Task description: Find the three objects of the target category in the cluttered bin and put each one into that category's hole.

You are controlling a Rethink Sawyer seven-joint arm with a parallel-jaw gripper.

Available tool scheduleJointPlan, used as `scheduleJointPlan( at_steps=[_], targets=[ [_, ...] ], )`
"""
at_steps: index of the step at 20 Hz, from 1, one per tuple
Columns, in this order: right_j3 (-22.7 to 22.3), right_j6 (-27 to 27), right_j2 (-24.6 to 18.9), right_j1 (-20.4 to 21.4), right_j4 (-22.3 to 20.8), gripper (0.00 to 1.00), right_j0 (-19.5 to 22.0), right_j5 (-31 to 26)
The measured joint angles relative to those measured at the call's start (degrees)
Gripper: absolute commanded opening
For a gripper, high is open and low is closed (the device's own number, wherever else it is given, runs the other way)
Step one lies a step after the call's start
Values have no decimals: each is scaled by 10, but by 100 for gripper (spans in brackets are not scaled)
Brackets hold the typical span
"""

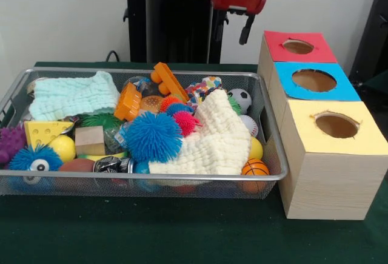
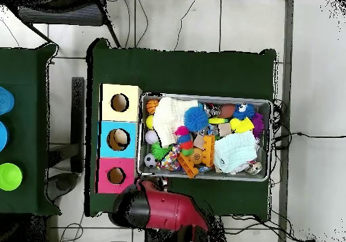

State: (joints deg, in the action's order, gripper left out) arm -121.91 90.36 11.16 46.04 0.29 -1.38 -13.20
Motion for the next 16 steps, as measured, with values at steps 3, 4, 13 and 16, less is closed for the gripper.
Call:
scheduleJointPlan(
  at_steps=[3, 4, 13, 16],
  targets=[
    [0, 0, 5, -24, 0, 100, 4, 39],
    [0, 0, 5, -31, 0, 100, 6, 50],
    [1, 0, 4, -108, 2, 100, 48, 161],
    [1, 0, 3, -130, 2, 100, 63, 186]
  ],
)
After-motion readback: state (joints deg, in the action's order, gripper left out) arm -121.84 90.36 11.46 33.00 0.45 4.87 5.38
